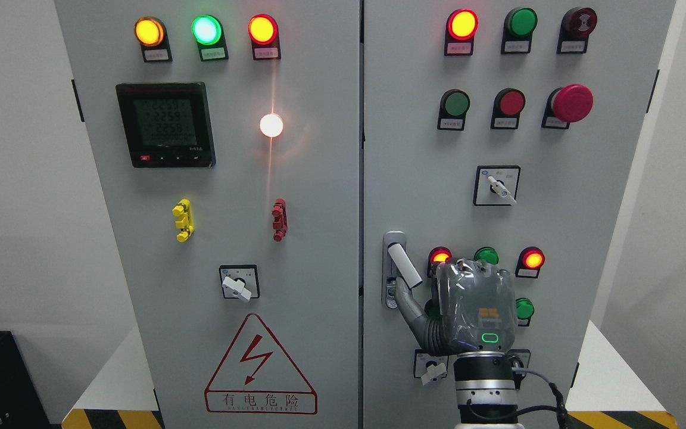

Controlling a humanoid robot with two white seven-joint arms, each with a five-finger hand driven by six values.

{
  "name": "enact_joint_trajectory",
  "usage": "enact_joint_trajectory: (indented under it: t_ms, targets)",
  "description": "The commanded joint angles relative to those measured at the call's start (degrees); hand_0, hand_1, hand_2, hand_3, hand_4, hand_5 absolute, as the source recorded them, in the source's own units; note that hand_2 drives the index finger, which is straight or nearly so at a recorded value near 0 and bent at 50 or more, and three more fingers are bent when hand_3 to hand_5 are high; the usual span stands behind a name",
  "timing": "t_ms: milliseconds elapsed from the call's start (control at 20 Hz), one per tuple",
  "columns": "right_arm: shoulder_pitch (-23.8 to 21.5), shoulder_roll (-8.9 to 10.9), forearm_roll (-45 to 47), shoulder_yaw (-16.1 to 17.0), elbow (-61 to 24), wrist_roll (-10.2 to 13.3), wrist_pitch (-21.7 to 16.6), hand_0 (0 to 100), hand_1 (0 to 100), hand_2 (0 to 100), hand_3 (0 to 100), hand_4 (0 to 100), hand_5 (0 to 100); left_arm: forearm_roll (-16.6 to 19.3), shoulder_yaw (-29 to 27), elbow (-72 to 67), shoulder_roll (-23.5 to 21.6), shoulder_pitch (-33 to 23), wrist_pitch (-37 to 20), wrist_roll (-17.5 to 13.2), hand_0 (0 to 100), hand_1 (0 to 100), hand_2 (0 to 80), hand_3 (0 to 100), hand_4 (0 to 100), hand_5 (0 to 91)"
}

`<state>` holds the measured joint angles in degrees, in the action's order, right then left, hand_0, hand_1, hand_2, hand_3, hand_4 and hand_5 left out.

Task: Release door handle

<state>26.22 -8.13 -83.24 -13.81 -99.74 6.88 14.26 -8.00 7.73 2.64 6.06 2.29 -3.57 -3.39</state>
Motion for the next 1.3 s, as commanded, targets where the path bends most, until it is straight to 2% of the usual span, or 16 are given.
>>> enact_joint_trajectory:
  t_ms: [0, 1252]
  targets:
    - [0.0, 0.05, 0.0, 0.2, -0.6, -0.1, -0.1, 48, 33, 99, 100, 100, 100, 0.0, 0.0, 0.0, 0.0, 0.0, 0.0, 0.0, 12, 56, 0.0, 0, 0, 0.0]
    - [-0.1, 0.05, 0.1, 1.0, -1.2, 0.0, -0.2, 48, 34, 99, 100, 100, 100, 0.0, 0.0, 0.0, 0.0, 0.0, 0.0, 0.0, 12, 56, 0.0, 0, 0, 0.0]
